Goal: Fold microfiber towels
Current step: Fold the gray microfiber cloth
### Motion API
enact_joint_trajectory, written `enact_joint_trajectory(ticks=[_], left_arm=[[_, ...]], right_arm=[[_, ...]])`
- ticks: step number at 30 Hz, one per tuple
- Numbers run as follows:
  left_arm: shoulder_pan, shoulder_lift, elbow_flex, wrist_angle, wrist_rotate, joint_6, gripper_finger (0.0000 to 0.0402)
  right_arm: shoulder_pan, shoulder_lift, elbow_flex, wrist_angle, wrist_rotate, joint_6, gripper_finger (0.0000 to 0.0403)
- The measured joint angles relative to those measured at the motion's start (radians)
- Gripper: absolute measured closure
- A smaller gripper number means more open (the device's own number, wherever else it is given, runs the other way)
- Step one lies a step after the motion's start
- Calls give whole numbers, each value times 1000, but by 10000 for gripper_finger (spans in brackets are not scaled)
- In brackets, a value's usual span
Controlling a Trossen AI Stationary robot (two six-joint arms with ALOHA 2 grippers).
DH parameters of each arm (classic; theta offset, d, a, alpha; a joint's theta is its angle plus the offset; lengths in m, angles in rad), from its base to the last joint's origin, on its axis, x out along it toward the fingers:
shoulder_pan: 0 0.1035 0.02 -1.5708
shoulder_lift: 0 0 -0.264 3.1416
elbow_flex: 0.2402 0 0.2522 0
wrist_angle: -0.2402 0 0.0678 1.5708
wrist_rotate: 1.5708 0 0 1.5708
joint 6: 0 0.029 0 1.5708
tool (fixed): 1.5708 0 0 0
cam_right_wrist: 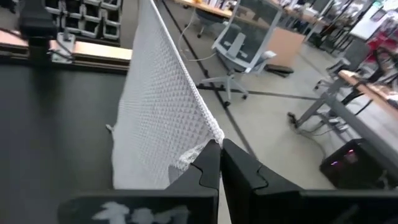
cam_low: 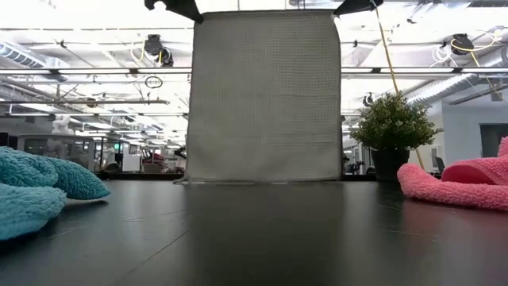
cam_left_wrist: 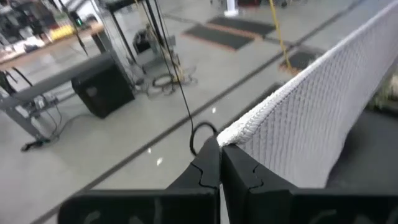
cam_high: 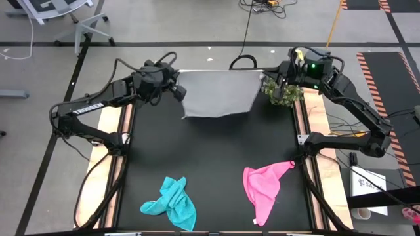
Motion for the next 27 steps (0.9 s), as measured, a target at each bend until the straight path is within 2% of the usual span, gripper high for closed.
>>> enact_joint_trajectory(ticks=[5,10,14,22,27], left_arm=[[-11,0,0,-96,0,-55,401],[-51,0,0,-121,2,-94,401],[-97,-1,0,-175,45,-179,401],[-252,15,1,-389,126,-435,401],[-372,19,-5,-422,141,-573,401]], right_arm=[[30,0,0,-54,0,31,403],[85,0,0,-132,10,86,403],[144,-2,0,-211,13,153,403],[298,-2,-1,-355,12,338,403],[425,-3,-40,-365,8,486,403]])
